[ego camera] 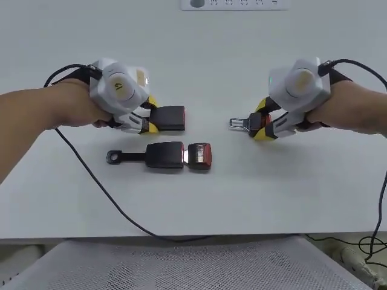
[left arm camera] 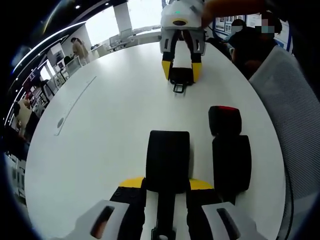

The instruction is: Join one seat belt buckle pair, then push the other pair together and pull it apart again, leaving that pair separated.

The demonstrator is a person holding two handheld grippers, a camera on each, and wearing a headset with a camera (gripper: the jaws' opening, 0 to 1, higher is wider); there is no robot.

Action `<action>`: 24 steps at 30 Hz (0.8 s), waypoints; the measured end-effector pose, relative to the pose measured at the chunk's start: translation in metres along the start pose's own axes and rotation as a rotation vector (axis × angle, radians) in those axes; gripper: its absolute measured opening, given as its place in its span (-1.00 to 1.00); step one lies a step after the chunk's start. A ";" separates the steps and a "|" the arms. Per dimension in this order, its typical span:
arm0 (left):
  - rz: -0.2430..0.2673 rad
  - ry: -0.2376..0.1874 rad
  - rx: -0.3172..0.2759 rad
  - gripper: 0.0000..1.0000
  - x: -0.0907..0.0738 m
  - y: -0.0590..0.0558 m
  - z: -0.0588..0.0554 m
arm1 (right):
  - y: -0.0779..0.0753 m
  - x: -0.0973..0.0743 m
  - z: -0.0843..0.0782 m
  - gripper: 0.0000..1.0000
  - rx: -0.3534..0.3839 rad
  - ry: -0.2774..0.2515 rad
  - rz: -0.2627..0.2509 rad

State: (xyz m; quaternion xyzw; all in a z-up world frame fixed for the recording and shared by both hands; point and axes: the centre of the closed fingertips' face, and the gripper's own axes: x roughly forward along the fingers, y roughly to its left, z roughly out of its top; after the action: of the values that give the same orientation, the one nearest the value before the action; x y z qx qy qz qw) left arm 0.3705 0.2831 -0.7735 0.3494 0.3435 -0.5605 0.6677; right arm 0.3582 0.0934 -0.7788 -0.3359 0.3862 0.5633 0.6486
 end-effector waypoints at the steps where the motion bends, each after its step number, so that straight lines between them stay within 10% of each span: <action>1: 0.000 -0.001 -0.001 -0.37 0.000 0.000 0.000 | 0.000 0.001 0.003 -0.36 -0.004 -0.003 0.000; 24: -0.004 0.020 0.008 -0.37 0.001 0.001 0.000 | 0.007 0.046 0.082 -0.36 -0.062 -0.075 -0.013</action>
State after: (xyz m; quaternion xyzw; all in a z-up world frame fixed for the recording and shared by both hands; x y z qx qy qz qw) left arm 0.3716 0.2827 -0.7742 0.3568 0.3485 -0.5599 0.6617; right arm 0.3646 0.1878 -0.7804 -0.3369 0.3421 0.5829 0.6555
